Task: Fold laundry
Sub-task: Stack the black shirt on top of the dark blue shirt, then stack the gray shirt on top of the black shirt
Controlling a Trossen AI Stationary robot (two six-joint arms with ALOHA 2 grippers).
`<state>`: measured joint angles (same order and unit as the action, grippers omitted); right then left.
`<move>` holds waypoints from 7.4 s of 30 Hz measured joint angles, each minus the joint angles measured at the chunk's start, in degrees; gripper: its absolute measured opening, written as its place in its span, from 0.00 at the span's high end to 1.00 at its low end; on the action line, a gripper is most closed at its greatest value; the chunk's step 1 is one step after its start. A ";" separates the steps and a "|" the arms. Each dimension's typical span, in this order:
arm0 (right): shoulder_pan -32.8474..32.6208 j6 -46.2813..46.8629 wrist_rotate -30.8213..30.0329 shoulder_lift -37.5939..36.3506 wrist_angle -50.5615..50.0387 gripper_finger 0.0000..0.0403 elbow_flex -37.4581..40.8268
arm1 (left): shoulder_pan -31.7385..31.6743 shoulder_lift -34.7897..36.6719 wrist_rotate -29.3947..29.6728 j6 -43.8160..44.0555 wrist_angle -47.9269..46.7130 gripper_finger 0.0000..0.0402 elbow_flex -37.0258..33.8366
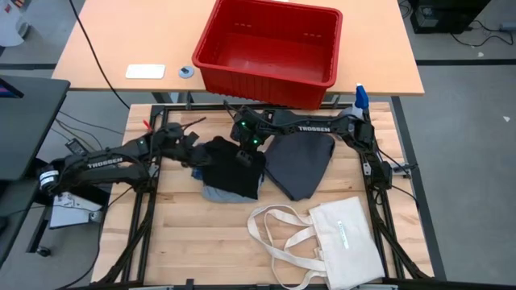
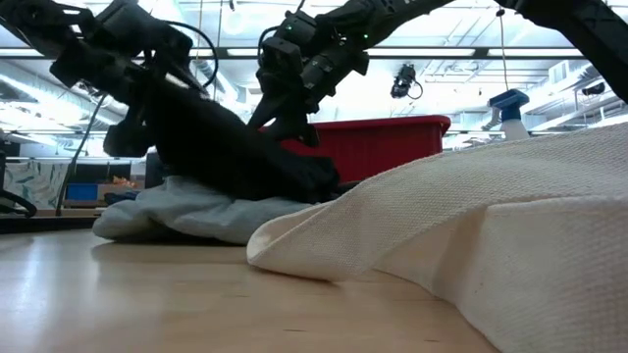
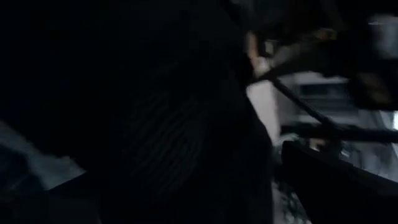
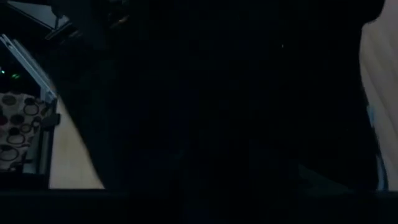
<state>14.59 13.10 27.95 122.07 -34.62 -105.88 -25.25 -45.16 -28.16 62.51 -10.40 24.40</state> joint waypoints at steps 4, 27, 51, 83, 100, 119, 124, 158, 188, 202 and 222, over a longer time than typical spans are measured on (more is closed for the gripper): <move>-1.16 -0.53 -3.80 -1.25 -1.78 0.59 -1.76 | 3.86 -0.98 6.71 1.80 -0.56 0.10 0.00; 0.41 -4.17 -11.35 -11.59 -12.46 0.59 0.89 | 2.33 -7.53 8.81 -5.23 6.55 0.88 1.34; 4.04 7.87 -22.28 -48.71 -26.27 0.59 23.82 | 4.97 -32.26 12.96 -5.36 31.00 0.88 26.46; 4.30 13.16 -28.31 -59.15 -30.90 0.59 24.80 | 26.97 -88.90 89.22 24.85 46.30 0.85 65.83; 4.19 14.33 -27.52 -59.13 -30.77 0.59 24.80 | 31.27 -92.98 74.28 9.56 56.78 0.59 65.79; 4.19 11.11 -27.05 -59.09 -30.58 0.59 24.80 | 37.53 -76.76 65.71 17.23 17.38 0.39 65.70; 4.21 8.87 -24.64 -59.09 -29.42 0.59 24.80 | 40.41 -70.05 66.68 17.16 -5.97 0.43 65.68; -7.13 15.18 -15.33 -41.55 14.89 0.59 47.79 | 45.64 -42.64 45.20 -42.05 -33.96 0.50 42.32; -9.99 19.46 -15.65 -42.95 15.67 0.59 47.79 | 42.95 -56.53 51.82 -64.80 -40.30 0.07 38.93; -9.53 29.43 -10.80 -42.92 19.35 0.59 47.79 | 39.42 -53.24 55.57 -53.22 -43.97 0.95 37.64; -9.05 58.65 -4.31 -25.40 47.28 0.31 47.79 | 33.99 -32.01 54.17 -40.74 -43.32 0.97 38.88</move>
<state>5.54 71.75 23.64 96.67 12.66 -58.09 8.73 -77.17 26.01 21.77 -53.72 63.29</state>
